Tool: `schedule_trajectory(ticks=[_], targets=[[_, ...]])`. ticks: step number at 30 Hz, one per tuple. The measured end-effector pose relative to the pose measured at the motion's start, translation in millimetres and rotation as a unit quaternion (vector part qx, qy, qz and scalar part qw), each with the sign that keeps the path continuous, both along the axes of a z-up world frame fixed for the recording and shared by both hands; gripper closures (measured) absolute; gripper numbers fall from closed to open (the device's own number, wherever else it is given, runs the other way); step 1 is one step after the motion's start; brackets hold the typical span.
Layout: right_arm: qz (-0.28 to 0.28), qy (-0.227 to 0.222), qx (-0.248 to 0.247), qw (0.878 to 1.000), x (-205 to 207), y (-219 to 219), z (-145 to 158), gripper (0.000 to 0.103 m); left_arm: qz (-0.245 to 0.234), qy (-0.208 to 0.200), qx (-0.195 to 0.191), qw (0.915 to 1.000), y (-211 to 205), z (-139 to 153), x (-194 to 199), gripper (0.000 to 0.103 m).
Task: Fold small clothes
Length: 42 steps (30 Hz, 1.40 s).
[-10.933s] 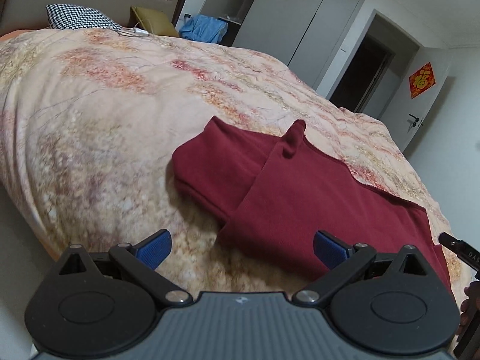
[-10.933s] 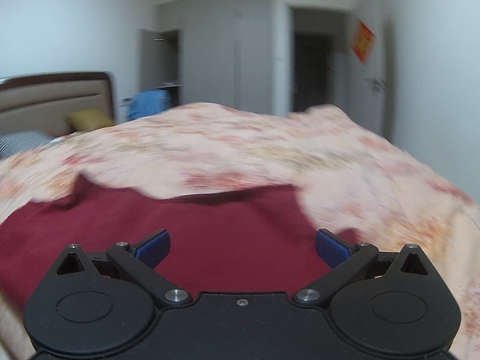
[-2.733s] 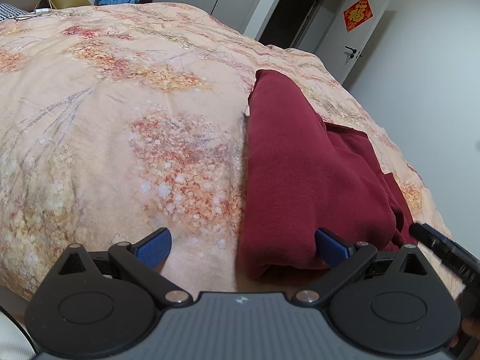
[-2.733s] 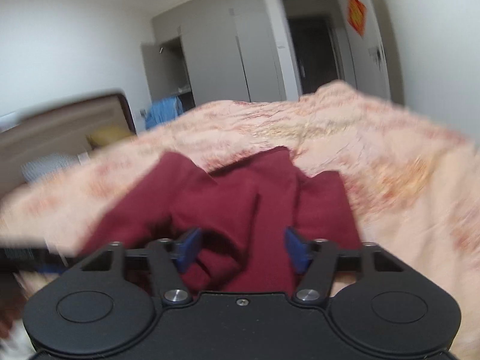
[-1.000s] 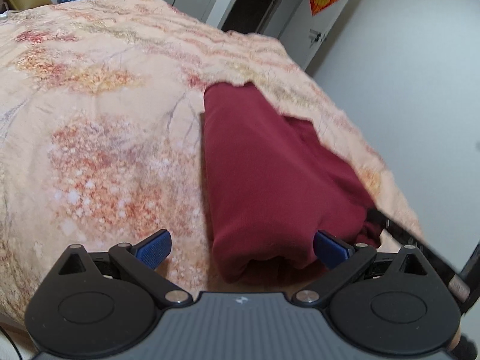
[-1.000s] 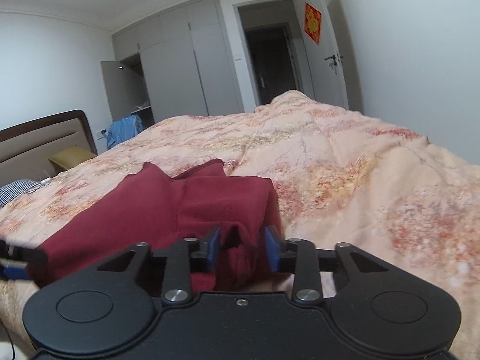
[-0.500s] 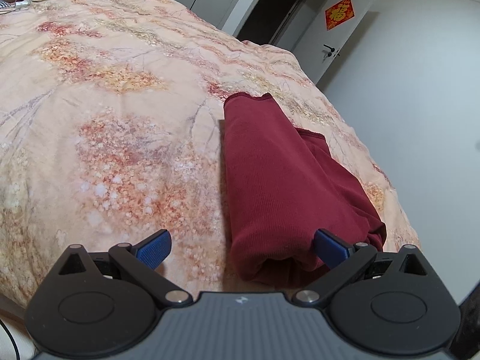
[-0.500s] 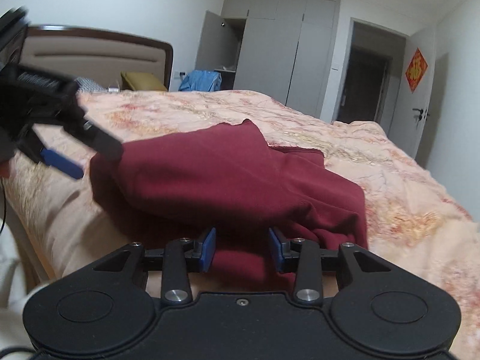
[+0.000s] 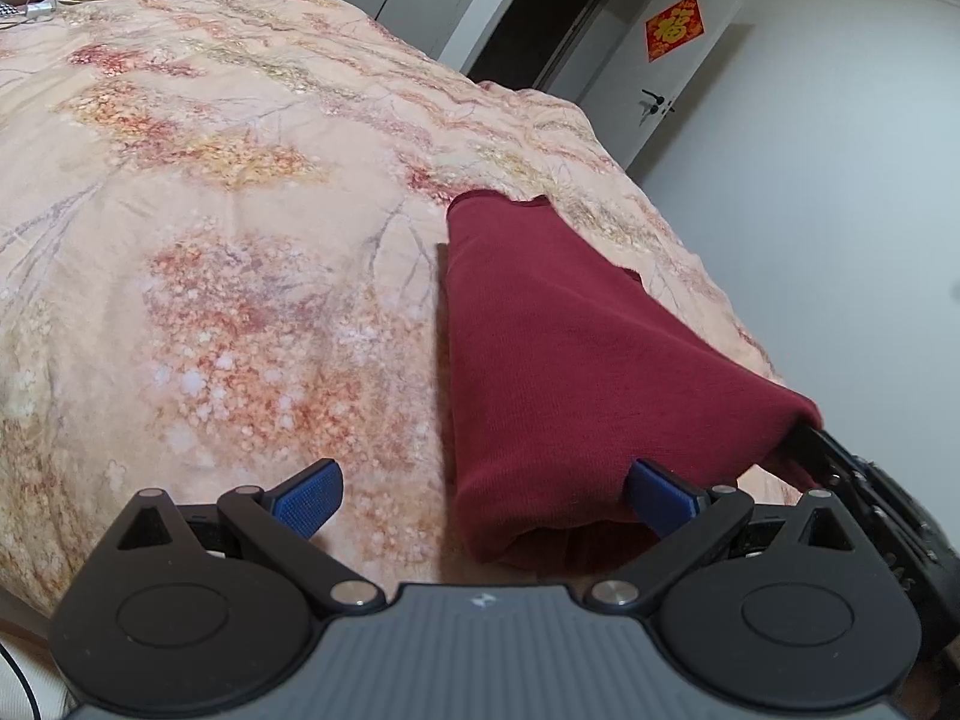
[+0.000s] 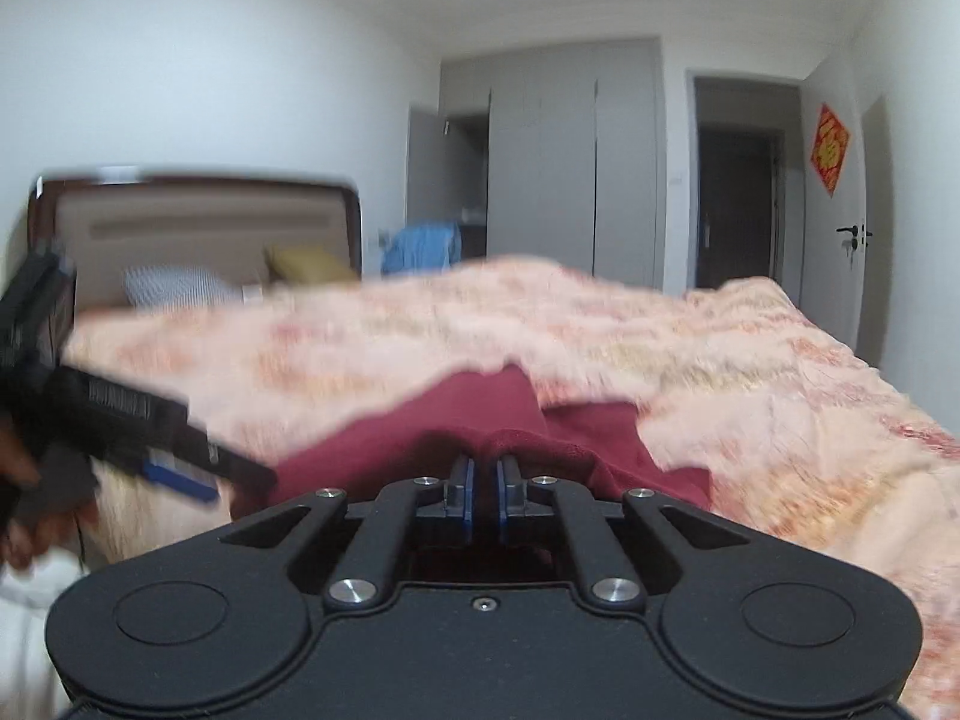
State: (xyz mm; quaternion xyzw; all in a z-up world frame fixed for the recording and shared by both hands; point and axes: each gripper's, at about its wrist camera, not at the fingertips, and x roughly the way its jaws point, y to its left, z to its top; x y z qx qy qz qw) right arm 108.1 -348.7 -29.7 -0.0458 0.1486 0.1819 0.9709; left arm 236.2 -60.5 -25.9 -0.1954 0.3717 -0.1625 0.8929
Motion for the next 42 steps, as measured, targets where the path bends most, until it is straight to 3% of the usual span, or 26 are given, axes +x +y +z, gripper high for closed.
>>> schedule_trajectory(ticks=[3, 5, 8, 13, 14, 17, 19, 21, 24, 27, 30, 34, 38, 42], targets=[[-0.006, 0.04, -0.051, 0.998, -6, 3, -24, 0.097, -0.001, 0.012, 0.004, 0.9999, -1, -5, 0, 0.0], [-0.008, 0.061, -0.039, 0.997, -12, 2, -36, 0.096, -0.003, 0.021, 0.009, 0.9997, -2, -9, 0, 0.0], [-0.009, 0.05, -0.017, 0.999, -20, 4, -38, 0.093, -0.001, 0.027, 0.017, 0.9995, -3, -14, 0, 0.0], [0.024, 0.027, -0.046, 0.998, -16, 17, -44, 0.056, 0.007, 0.027, 0.015, 0.9995, -1, -14, 0, 0.0], [0.033, 0.026, -0.05, 0.998, -15, 19, -49, 0.055, 0.008, 0.027, 0.014, 0.9995, -1, -14, 0, 0.0], [0.043, 0.018, -0.089, 0.995, -5, 30, -63, 0.056, 0.01, 0.028, 0.014, 0.9995, 0, -14, 0, 0.0], [0.041, -0.002, -0.124, 0.991, -2, 36, -65, 0.077, 0.01, 0.028, 0.013, 0.9995, -1, -14, 0, 0.0], [0.051, -0.001, -0.112, 0.992, 2, 33, -54, 0.085, 0.013, 0.027, 0.013, 0.9995, -1, -14, 1, 0.0], [0.063, 0.001, -0.053, 0.997, 6, 14, -20, 0.095, 0.018, 0.021, 0.009, 0.9996, 1, -11, 0, 0.0], [0.077, 0.023, 0.019, 0.997, 9, -13, 16, 0.095, 0.016, 0.017, -0.009, 0.9997, 2, -11, 1, 0.0], [0.08, 0.059, 0.004, 0.995, 12, -20, 24, 0.096, 0.016, 0.019, -0.01, 0.9996, 0, -13, 1, 0.0], [0.072, 0.13, -0.054, 0.987, 10, -15, -6, 0.097, 0.02, 0.029, 0.007, 0.9993, -2, -20, 3, 0.0], [0.036, 0.149, -0.029, 0.988, -2, -22, -29, 0.101, 0.021, 0.033, 0.024, 0.999, -2, -26, 3, 0.0], [0.009, 0.121, 0.012, 0.992, -11, -38, -18, 0.075, 0.021, 0.033, 0.019, 0.999, 0, -24, 3, 0.0]])
